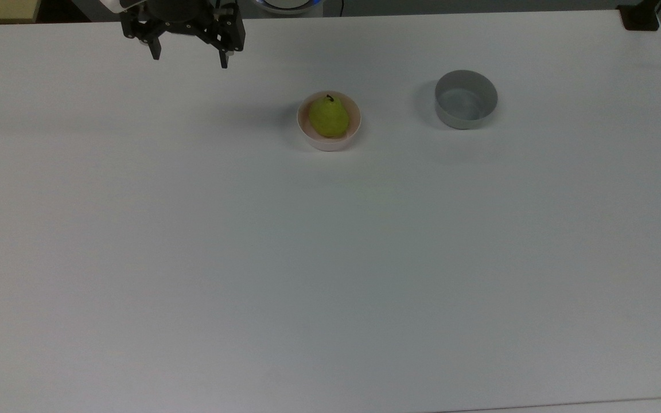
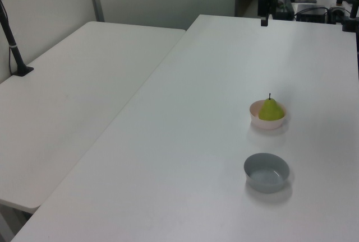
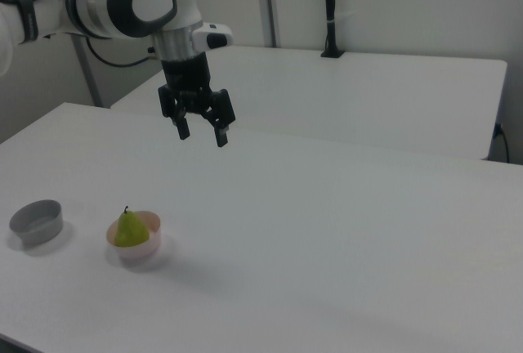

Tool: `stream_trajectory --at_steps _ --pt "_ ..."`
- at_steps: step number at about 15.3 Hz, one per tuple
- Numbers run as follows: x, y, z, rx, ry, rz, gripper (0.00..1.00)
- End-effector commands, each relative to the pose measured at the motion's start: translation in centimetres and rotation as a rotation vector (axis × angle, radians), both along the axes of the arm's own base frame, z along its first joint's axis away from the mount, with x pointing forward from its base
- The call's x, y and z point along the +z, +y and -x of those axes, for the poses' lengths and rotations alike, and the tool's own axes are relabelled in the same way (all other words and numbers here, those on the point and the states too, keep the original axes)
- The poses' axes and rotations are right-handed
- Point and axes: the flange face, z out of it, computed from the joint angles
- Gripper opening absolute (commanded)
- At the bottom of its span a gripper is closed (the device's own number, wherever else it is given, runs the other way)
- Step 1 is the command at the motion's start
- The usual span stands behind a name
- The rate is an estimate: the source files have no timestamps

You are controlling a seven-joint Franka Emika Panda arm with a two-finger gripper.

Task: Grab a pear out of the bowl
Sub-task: 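Move the open gripper toward the pink bowl with the pear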

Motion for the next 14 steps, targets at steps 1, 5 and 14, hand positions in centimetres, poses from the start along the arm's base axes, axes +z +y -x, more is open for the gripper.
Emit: stream_trajectory --at_steps 1,5,14 --pt "0.9 -0.3 -0.3 0.011 -0.029 -0.046 1.00" --pt "0.9 -1.5 0.0 0.053 -0.019 -0.053 1.00" --pt "0.5 8.3 -0.8 0.237 -0.009 -0.051 1.00"
